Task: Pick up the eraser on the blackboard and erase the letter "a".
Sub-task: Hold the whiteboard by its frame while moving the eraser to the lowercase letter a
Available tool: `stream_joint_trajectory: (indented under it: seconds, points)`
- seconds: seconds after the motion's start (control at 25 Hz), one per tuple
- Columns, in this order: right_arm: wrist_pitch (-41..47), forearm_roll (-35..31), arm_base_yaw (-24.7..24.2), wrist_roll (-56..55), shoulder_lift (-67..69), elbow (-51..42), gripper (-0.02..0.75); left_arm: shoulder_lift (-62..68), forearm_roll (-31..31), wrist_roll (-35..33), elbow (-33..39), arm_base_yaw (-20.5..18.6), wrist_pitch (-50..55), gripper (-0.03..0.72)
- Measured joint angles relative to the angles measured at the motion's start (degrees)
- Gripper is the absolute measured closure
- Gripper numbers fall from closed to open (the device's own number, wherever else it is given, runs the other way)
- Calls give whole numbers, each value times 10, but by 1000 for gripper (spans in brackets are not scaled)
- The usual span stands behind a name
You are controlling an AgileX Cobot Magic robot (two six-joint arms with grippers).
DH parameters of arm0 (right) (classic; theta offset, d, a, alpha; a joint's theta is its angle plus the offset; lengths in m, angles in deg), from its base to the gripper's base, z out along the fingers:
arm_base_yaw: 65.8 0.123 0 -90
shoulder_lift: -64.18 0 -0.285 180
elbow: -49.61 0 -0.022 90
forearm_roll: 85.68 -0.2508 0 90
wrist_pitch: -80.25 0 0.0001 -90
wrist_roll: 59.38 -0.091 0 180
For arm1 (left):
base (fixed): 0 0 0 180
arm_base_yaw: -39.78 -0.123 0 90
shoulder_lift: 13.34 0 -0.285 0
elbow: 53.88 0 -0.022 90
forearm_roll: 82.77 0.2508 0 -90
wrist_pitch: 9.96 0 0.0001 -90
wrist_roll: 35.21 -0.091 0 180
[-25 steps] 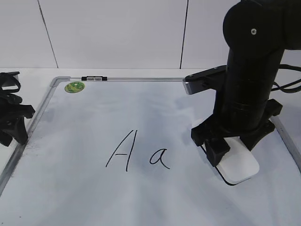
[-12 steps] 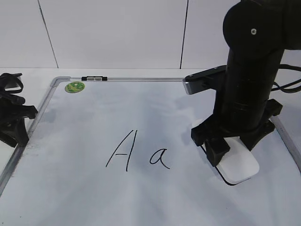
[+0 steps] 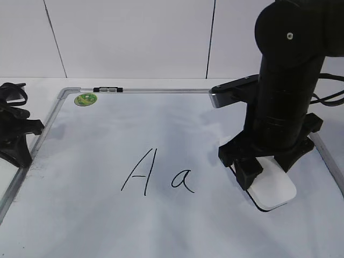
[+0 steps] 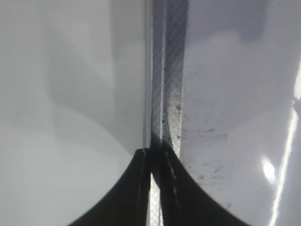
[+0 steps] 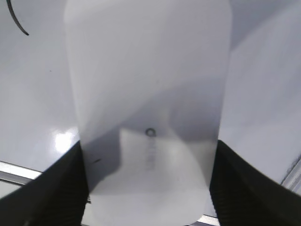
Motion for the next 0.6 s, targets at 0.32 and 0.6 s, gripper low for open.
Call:
stream_joint_trajectory:
  seconds: [0.32,0.6]
  points:
    - [-1,0,0,2,9,6,183,0,0,0,0,0,0,661]
    - [-1,-2,0,7,49,38,183,0,0,0,0,0,0,661]
